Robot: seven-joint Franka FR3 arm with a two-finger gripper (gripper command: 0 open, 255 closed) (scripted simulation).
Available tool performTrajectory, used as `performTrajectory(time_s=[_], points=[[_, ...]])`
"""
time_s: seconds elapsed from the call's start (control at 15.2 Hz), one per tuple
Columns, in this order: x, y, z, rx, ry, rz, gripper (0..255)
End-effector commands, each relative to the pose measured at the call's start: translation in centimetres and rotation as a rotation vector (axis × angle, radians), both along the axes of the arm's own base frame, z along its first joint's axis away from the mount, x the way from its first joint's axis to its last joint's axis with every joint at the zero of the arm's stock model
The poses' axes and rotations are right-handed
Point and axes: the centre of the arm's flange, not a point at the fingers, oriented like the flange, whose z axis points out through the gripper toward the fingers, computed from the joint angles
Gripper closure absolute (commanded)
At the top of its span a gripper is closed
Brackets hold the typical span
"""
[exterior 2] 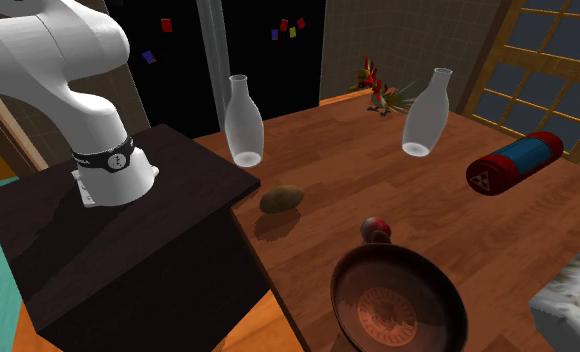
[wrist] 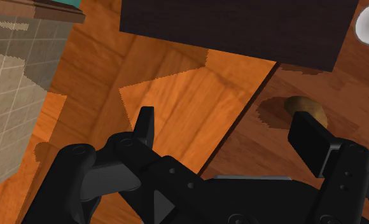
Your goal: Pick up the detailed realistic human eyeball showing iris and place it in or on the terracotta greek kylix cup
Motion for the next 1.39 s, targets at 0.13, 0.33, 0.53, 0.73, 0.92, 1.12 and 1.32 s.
performTrajectory(time_s=[0.13,0.33,0.53,0.73,0.92,1.12,1.32], points=[[1.3,1.3,-1.9,0.002,-0.004,0.004,0],[3.2,3.2,-4.6,0.005,-0.010,0.010,0],[5.1,5.2,-7.4,0.007,-0.016,0.016,0],[7.0,7.2,-10.1,0.010,-0.022,0.022,0],[8.9,9.2,-12.8,0.013,-0.028,0.028,0],[10.9,11.2,-15.5,0.016,-0.034,0.034,0],[12.8,13.2,-18.2,0.018,-0.040,0.040,0]])
